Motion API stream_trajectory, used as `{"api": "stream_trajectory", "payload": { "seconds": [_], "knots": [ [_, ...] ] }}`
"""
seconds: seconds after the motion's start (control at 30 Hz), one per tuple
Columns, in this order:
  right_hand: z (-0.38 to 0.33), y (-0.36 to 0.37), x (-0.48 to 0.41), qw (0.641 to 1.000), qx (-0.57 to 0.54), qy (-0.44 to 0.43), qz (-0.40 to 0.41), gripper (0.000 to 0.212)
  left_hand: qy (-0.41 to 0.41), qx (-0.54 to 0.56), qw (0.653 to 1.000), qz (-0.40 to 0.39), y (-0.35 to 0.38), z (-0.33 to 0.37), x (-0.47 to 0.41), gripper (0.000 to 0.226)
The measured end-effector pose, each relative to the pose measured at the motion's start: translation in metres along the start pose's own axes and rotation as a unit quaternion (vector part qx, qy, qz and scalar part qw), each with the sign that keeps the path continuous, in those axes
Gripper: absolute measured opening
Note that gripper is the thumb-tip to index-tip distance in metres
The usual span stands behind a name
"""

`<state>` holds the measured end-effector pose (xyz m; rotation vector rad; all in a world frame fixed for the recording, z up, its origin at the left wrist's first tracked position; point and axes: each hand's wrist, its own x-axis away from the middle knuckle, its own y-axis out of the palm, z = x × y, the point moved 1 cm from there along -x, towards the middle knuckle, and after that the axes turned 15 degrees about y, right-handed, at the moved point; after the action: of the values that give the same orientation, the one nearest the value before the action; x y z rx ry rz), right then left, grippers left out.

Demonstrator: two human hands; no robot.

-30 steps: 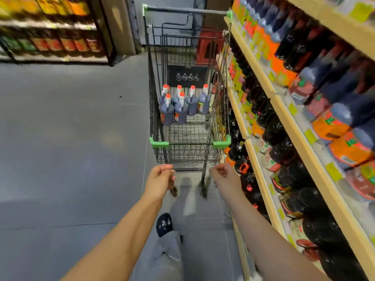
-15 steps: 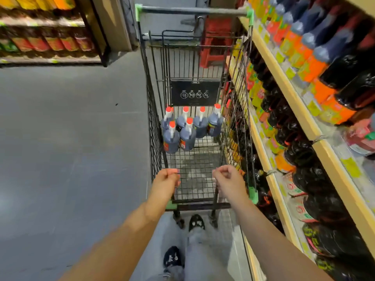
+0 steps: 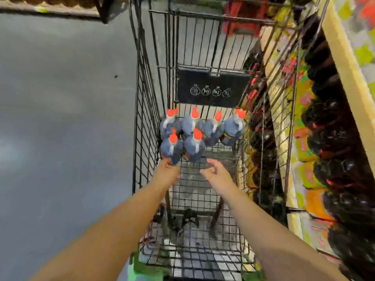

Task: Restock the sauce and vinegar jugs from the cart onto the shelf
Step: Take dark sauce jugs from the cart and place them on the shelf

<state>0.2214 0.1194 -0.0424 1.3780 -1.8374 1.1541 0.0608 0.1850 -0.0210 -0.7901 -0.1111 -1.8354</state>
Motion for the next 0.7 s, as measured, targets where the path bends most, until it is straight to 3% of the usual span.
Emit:
{"api": "stream_trajectory", "payload": {
  "seconds": [0.1, 0.23, 0.37, 0.5, 0.6, 0.7],
  "knots": [
    [-0.009, 0.006, -0.033, 0.999, -0.036, 0.013, 0.003, 0.060, 0.022, 0.004, 1.000, 0.022, 0.007, -0.006, -0.049, 0.022],
    [-0.024, 0.015, -0.058, 0.998, -0.064, 0.014, 0.015, 0.061, -0.015, -0.081, 0.996, 0.023, 0.013, -0.017, -0.082, 0.007],
    [-0.034, 0.028, -0.077, 0.998, -0.061, 0.014, 0.024, 0.039, -0.052, -0.133, 0.990, -0.008, 0.011, -0.021, -0.096, 0.037],
    [-0.039, 0.039, -0.083, 0.999, -0.021, 0.027, 0.002, 0.023, -0.089, -0.096, 0.991, -0.025, 0.005, -0.007, -0.096, 0.062],
    [-0.038, 0.034, -0.076, 0.998, -0.003, 0.046, 0.048, 0.024, -0.094, -0.092, 0.991, -0.021, 0.000, 0.004, -0.087, 0.059],
    [-0.038, 0.025, -0.055, 0.995, -0.002, 0.050, 0.082, 0.020, -0.071, -0.069, 0.995, -0.017, -0.005, 0.013, -0.070, 0.034]
  ]
}}
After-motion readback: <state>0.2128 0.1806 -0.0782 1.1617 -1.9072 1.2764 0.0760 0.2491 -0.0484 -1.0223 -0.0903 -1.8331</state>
